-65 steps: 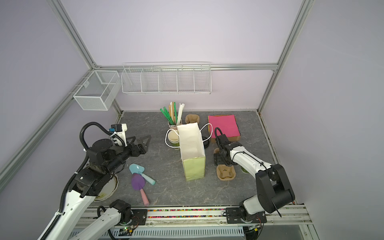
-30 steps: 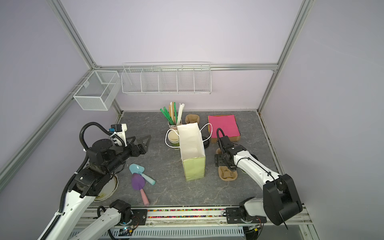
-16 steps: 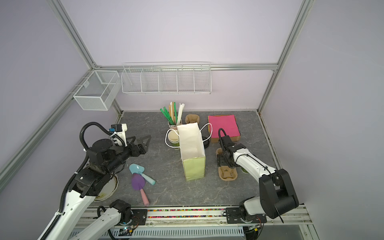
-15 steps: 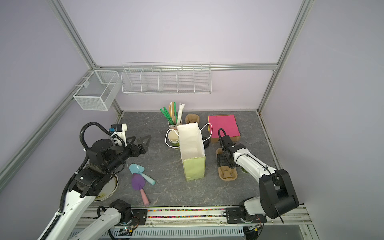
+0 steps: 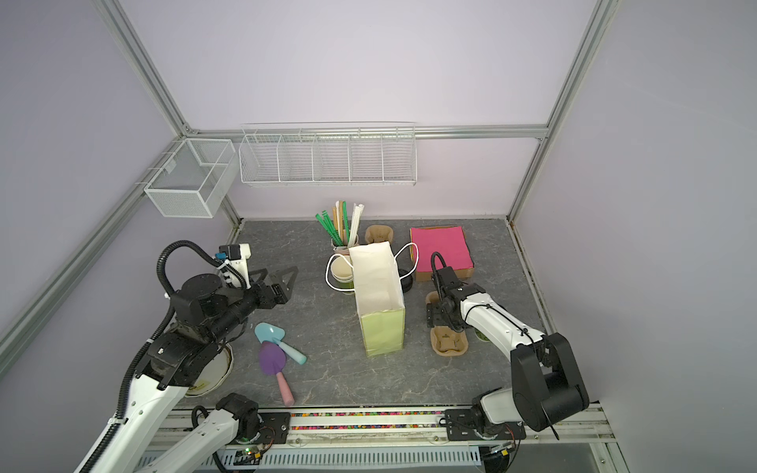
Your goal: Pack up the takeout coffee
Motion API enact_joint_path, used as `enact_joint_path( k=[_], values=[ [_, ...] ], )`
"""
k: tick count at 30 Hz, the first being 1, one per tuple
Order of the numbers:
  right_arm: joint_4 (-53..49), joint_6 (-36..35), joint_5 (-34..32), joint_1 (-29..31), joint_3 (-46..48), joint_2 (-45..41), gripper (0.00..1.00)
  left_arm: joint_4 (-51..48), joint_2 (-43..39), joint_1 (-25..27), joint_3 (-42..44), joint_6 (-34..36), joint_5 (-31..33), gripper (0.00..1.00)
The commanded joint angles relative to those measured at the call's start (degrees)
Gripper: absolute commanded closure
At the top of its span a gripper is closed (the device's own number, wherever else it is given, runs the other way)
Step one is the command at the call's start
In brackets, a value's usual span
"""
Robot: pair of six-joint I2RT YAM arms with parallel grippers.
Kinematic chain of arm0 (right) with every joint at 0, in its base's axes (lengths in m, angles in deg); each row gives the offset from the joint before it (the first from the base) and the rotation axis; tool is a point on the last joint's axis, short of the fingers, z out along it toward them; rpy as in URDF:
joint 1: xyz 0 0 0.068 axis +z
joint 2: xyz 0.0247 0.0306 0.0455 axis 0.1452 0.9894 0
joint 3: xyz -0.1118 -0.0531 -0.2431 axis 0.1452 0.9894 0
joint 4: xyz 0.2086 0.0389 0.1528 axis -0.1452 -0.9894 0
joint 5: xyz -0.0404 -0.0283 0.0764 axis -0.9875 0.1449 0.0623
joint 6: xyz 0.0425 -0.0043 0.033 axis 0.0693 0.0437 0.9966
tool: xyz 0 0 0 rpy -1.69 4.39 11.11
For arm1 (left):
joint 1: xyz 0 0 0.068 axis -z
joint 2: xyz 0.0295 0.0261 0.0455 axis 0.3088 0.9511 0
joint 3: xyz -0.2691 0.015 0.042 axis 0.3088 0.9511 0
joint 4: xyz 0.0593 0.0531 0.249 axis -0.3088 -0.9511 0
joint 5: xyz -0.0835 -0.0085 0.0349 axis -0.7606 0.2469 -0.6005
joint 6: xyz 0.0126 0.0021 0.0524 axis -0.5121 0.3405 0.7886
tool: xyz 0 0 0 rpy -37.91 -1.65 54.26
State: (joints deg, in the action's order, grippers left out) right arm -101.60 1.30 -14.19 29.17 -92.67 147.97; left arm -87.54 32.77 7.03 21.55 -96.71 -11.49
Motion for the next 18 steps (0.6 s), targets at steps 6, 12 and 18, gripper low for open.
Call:
enact_joint_path(
  k=[6,12,18],
  values=[
    [1.01,-1.36,-1.62,-0.03,0.99,-2.51,0.12,0.03,-0.35,-0.23,0.40,1.02,-0.26,0.01],
    [1.51,-1.46,-1.11,0.01,1.50,-0.33,0.12,-0.03,-0.39,-0.23,0.49,1.10,-0.27,0.01],
    [1.66,-1.08,-0.82,0.11,1.83,0.08,0.11,0.05,-0.28,-0.18,0.48,1.10,-0.27,0.01]
  ],
)
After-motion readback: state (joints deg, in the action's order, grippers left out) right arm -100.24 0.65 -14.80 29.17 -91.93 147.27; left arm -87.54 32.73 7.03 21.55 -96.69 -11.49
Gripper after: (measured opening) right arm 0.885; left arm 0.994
